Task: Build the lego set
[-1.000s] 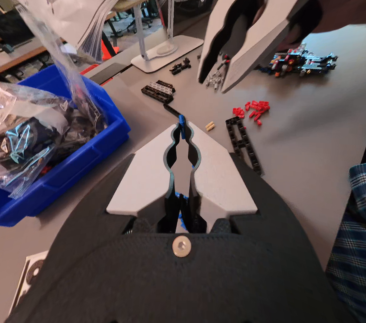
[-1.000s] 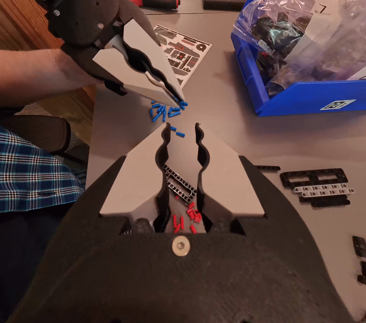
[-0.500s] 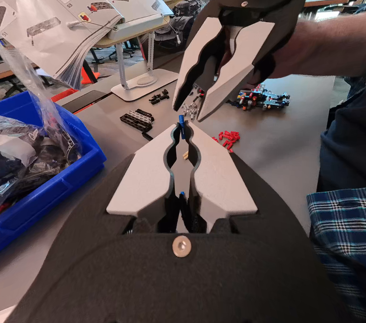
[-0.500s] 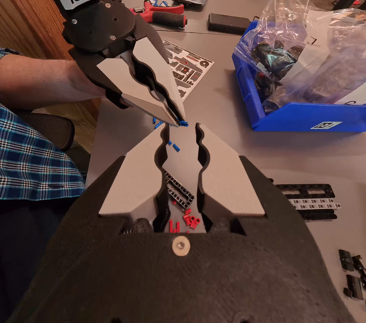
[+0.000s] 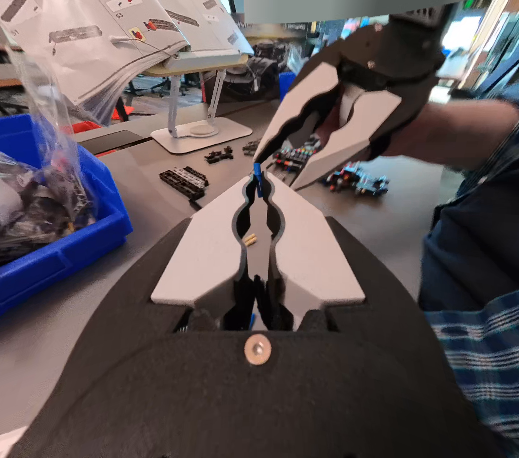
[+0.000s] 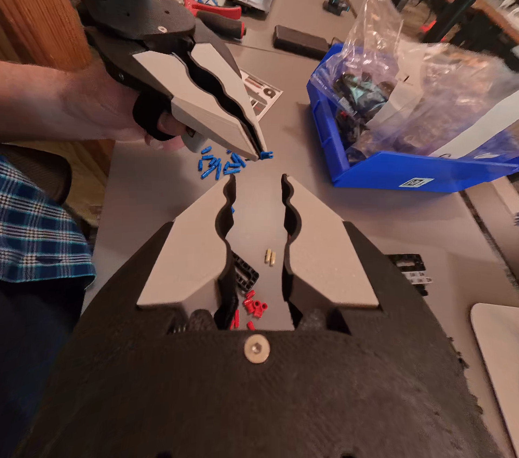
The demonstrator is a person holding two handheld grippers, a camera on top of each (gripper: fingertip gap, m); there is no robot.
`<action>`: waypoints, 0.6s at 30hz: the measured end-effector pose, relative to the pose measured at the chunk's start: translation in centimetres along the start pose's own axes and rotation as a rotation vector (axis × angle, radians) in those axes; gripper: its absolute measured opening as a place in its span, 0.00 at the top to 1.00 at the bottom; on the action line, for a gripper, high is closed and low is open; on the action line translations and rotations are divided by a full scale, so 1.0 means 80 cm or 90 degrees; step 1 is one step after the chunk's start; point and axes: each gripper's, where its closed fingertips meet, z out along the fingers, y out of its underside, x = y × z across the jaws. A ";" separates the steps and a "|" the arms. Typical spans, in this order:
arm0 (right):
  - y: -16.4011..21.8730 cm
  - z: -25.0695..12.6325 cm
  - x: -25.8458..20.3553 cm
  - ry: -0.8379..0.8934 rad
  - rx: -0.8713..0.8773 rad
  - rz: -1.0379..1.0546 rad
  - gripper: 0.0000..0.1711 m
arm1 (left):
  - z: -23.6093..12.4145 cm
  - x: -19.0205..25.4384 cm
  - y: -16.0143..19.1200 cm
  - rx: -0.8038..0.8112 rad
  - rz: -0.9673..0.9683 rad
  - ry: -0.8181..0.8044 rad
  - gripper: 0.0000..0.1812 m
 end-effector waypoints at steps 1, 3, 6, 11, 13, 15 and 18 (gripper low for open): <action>-0.004 0.000 -0.001 0.015 0.009 -0.013 0.82 | 0.001 0.001 -0.005 0.020 -0.037 0.010 0.99; -0.014 0.001 -0.003 0.052 0.026 -0.053 0.81 | 0.001 0.001 -0.016 0.066 -0.118 0.034 0.99; -0.033 0.002 -0.005 0.121 0.049 -0.143 0.81 | -0.001 -0.001 -0.039 0.153 -0.254 0.090 0.99; -0.065 -0.001 0.005 0.214 0.087 -0.208 0.82 | -0.009 -0.014 -0.072 0.268 -0.426 0.162 0.99; -0.072 -0.004 0.011 0.243 0.091 -0.214 0.83 | -0.010 -0.018 -0.079 0.294 -0.470 0.171 0.99; -0.074 -0.005 0.014 0.263 0.089 -0.226 0.84 | -0.008 -0.017 -0.083 0.312 -0.500 0.178 0.99; -0.075 -0.010 0.021 0.283 0.089 -0.217 0.90 | -0.005 -0.017 -0.085 0.337 -0.540 0.185 0.98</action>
